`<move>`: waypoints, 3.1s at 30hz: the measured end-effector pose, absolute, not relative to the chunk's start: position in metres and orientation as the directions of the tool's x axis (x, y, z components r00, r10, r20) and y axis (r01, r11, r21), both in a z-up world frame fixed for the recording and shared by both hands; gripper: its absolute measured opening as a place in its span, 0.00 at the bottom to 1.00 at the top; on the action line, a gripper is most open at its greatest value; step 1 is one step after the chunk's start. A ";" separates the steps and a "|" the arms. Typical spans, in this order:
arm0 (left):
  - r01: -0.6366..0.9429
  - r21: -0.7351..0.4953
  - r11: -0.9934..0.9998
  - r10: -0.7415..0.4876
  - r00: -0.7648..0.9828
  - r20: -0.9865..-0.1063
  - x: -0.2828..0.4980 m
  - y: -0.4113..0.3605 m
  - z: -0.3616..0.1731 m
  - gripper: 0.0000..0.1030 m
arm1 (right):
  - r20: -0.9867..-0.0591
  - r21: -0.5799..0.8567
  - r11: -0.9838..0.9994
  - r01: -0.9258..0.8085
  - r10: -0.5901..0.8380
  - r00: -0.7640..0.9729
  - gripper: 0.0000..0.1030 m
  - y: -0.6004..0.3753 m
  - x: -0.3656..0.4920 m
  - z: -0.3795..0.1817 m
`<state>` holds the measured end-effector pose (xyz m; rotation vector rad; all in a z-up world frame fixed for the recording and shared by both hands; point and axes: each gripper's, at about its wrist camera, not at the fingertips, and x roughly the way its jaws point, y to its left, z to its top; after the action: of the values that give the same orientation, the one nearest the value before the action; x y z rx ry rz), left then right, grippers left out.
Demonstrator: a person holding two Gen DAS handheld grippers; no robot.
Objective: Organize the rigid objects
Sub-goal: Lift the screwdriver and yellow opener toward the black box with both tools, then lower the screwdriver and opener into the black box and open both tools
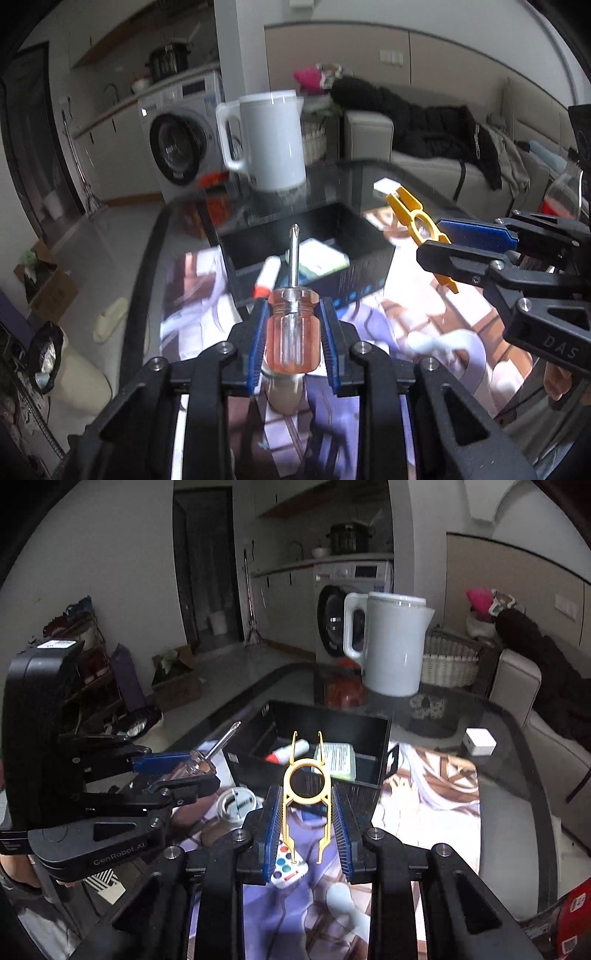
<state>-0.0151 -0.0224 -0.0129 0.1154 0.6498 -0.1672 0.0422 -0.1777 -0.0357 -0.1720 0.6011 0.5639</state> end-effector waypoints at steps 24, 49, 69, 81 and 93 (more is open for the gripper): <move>0.137 0.043 0.990 -0.117 0.945 -0.304 -0.051 -0.009 0.036 0.25 | -0.211 -0.070 0.837 -0.543 0.520 0.828 0.25 -0.185 -0.019 0.017; 0.032 -0.091 0.995 -0.058 0.949 -0.308 0.032 0.015 0.037 0.25 | -0.217 -0.011 0.881 -0.473 0.459 0.861 0.25 -0.158 0.066 0.019; 0.015 -0.093 0.996 -0.075 0.725 -0.684 0.113 0.003 -0.029 0.25 | -0.608 0.017 0.900 -0.435 0.355 0.710 0.25 -0.125 0.164 -0.036; 0.040 -0.078 0.996 -0.087 0.598 -0.796 0.131 -0.009 -0.064 0.25 | -0.794 0.121 0.887 -0.445 0.356 0.492 0.25 -0.128 0.193 -0.094; 0.050 -0.091 0.995 -0.102 0.601 -0.793 0.125 -0.003 -0.064 0.28 | -0.802 0.148 0.881 -0.449 0.372 0.467 0.27 -0.131 0.192 -0.096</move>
<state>0.1250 -0.0035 -0.0640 -0.0612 0.9221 -0.0884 0.1918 -0.1306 -0.0959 -0.0878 0.9611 0.5045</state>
